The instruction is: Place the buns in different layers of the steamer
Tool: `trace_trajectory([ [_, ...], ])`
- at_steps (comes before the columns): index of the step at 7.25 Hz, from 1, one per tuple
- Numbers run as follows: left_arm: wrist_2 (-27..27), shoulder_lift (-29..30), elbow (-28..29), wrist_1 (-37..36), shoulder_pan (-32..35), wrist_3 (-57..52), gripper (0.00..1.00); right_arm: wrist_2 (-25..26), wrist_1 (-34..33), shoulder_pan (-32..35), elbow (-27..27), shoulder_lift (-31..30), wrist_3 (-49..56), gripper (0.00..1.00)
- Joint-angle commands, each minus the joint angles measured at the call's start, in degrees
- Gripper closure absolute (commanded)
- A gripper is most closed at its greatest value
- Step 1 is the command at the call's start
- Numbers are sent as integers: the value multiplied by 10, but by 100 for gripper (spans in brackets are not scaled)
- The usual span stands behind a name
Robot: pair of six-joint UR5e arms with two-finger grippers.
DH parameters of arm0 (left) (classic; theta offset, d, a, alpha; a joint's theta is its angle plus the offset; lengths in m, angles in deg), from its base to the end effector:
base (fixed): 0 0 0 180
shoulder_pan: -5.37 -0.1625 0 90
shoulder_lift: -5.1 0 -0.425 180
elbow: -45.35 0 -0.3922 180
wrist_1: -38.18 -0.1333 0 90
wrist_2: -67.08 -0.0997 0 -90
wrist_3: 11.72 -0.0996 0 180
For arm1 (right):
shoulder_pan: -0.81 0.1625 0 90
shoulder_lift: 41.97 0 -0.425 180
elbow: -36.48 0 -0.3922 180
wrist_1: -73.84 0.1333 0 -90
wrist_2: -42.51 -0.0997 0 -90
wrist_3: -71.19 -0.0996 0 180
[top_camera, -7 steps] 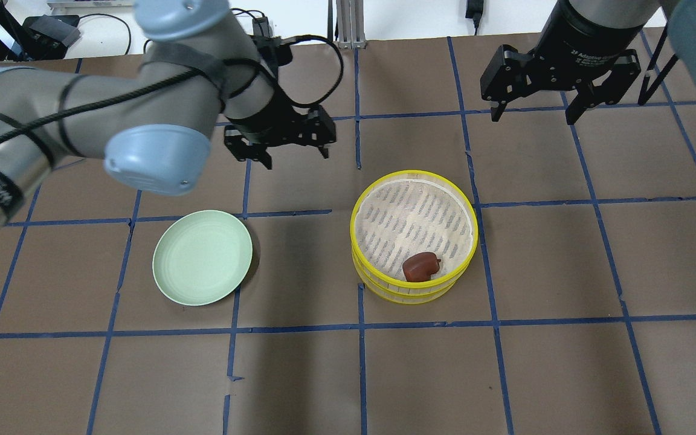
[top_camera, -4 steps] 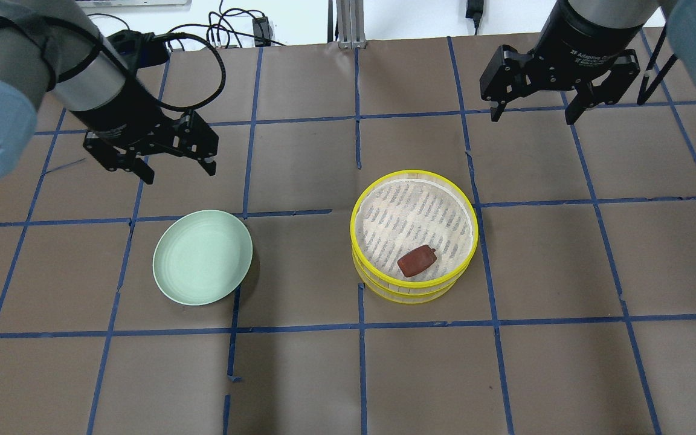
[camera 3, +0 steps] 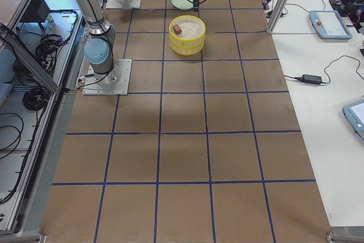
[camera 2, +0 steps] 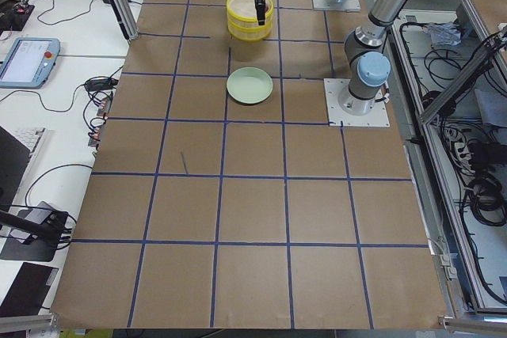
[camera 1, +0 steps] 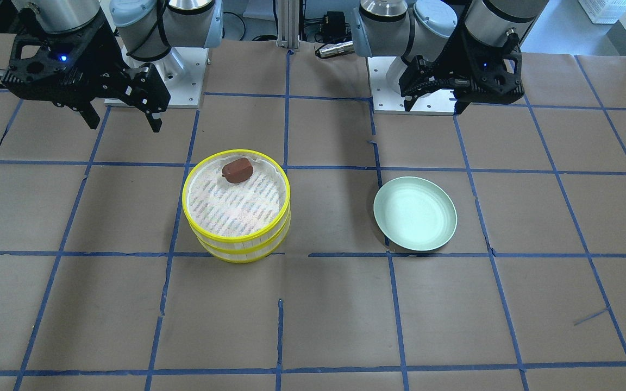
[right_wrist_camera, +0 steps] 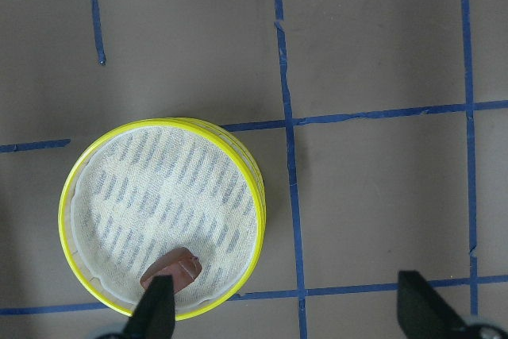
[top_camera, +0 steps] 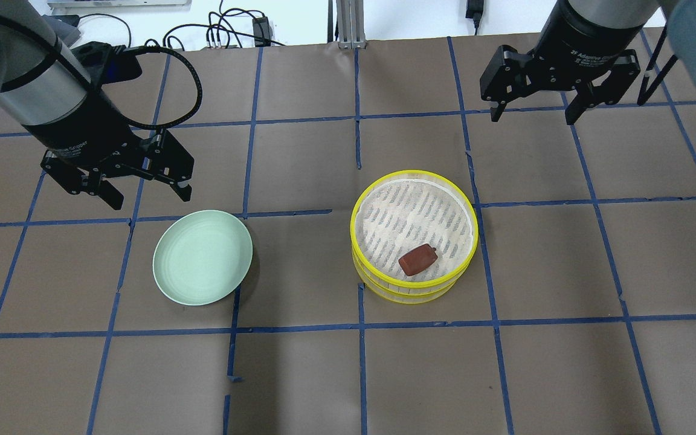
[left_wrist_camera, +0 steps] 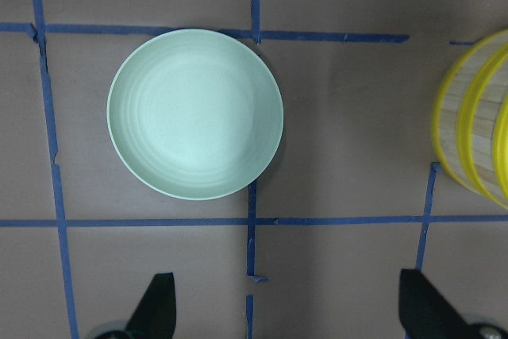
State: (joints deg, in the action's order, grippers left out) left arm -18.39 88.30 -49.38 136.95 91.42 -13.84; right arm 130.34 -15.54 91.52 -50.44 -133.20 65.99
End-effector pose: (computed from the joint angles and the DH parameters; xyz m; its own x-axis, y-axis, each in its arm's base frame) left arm -0.1113 -0.4378 0.4884 -0.9957 -0.0412 0.0827 -0.0316 0.9930 0.1137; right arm 0.1431 -0.4861 0.5240 -0.9962 0.0757 -0.0435 0.0782 0.9951 -0.0607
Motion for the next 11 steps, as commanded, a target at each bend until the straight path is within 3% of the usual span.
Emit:
trace_trajectory([
  [1,0,-1,1,1,1,1,0,-1,0,0,0,0,-1,0],
  [4,-1,3,1,-4,1,-2,0,-1,0,0,0,0,-1,0],
  [8,1,37,-4,-118,-3,-9,0,-1,0,0,0,0,0,0],
  [11,-2,54,3,-133,0,-8,0,-1,0,0,0,0,0,0],
])
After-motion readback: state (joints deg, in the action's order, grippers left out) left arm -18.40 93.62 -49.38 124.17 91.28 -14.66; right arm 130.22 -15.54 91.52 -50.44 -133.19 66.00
